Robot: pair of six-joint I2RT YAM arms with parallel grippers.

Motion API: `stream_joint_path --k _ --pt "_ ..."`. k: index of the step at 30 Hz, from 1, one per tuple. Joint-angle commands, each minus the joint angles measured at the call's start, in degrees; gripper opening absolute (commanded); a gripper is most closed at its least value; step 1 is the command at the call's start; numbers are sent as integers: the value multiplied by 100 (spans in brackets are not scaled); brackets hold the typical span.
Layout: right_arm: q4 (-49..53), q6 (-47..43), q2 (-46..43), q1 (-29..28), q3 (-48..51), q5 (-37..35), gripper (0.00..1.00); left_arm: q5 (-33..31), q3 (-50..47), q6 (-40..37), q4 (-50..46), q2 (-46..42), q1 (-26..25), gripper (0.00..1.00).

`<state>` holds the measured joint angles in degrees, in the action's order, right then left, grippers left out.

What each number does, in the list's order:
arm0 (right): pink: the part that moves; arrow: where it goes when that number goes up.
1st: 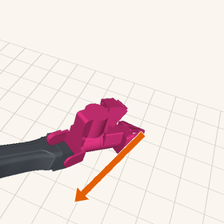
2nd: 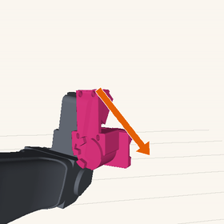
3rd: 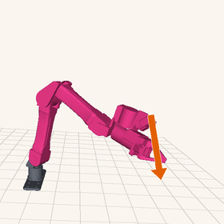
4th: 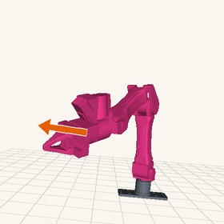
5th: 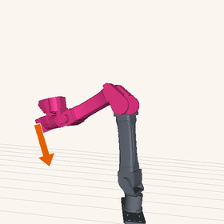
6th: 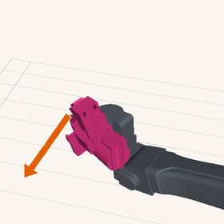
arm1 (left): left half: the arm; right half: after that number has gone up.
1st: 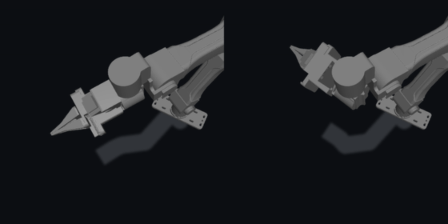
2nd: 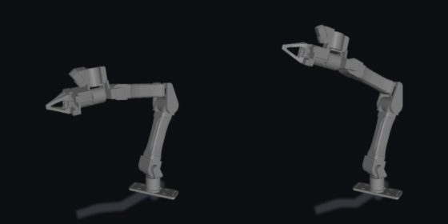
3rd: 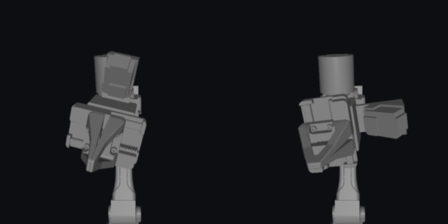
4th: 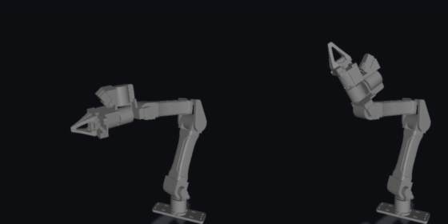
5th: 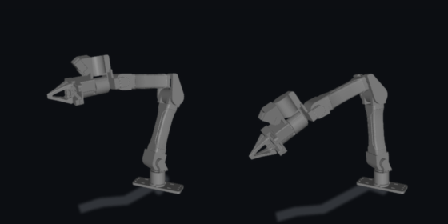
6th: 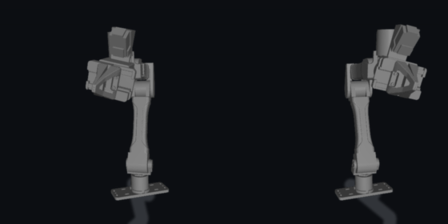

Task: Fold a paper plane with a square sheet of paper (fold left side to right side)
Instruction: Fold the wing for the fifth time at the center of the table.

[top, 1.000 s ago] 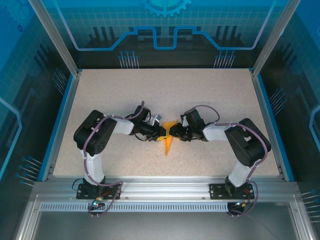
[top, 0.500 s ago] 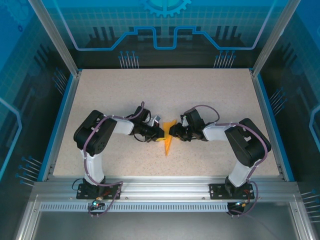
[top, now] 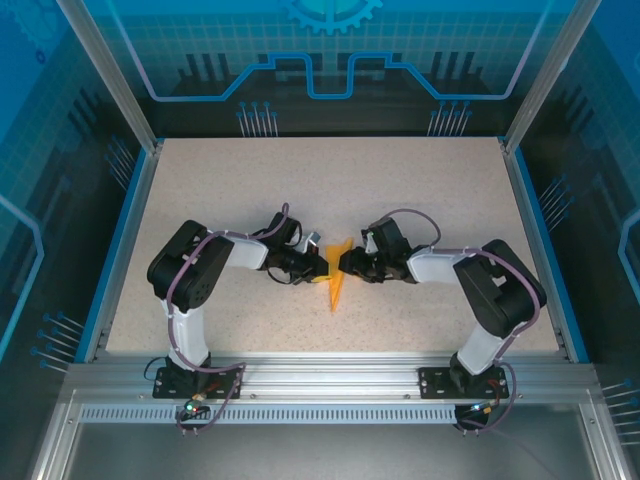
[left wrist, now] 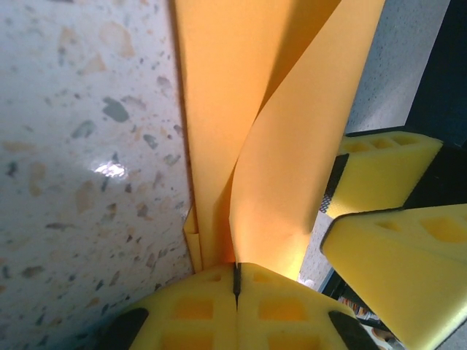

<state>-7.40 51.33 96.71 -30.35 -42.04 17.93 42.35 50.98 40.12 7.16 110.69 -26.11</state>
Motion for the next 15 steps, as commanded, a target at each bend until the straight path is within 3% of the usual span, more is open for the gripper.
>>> stream_joint_path --k 1,8,15 --pt "374 -261 -406 2 67 -253 42 -149 -61 -131 -133 40 -8 6" --pt "122 -428 -571 -14 -113 21 35 -257 -140 -139 -134 23 -7 4" --pt "130 -509 -139 -54 -561 134 29 -356 -176 -186 -227 -38 -7 4"
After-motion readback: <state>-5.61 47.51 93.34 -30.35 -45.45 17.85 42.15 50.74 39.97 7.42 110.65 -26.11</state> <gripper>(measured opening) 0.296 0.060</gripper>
